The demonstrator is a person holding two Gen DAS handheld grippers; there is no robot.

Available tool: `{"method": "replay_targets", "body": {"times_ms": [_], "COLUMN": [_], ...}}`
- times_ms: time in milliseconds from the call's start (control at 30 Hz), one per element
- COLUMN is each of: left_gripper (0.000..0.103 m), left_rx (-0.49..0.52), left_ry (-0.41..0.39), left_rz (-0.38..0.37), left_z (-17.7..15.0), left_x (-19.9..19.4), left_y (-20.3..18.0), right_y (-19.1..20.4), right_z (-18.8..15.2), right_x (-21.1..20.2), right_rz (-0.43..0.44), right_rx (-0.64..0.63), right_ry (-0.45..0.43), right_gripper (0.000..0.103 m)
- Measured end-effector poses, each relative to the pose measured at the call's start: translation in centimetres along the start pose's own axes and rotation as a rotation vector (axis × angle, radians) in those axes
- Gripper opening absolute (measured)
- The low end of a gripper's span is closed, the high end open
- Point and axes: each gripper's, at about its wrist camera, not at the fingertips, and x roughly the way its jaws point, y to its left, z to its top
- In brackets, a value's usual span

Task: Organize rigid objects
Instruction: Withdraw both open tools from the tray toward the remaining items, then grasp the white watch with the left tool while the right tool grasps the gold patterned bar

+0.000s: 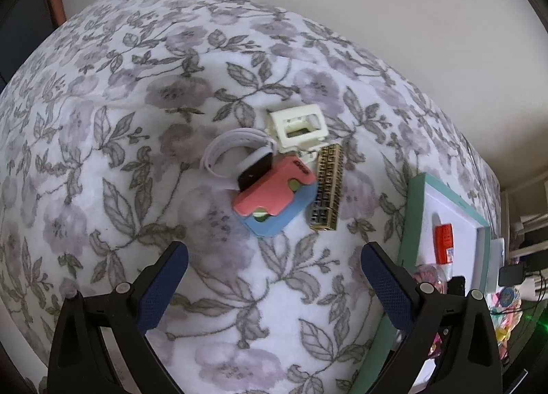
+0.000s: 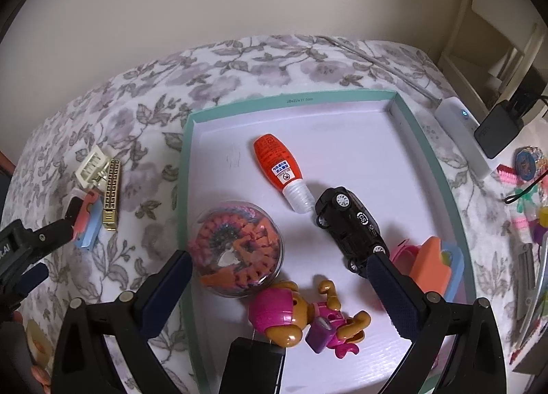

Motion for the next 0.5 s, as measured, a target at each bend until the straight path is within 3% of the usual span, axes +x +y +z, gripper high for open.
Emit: {"method": "replay_targets", "body": {"times_ms": [333,500], "left_gripper": [0.101,0.101], "left_rx": [-0.123,-0.137], "left_ry": [0.02,0.036], "left_rz": [-0.037,-0.028], "left_z": [2.1,2.8], "left_x": [0.9,1.6], "left_y": [4.6,5.7], "right_y": [3.0,5.6], "right_z": [0.9,1.2], "right_x": [-1.2,-1.5], "right_rz": [0.078,0.15], "right_rx": [-0.05,-0.086], "right_ry": [-0.049,-0.068], "right_gripper": [0.103,0.103]}}
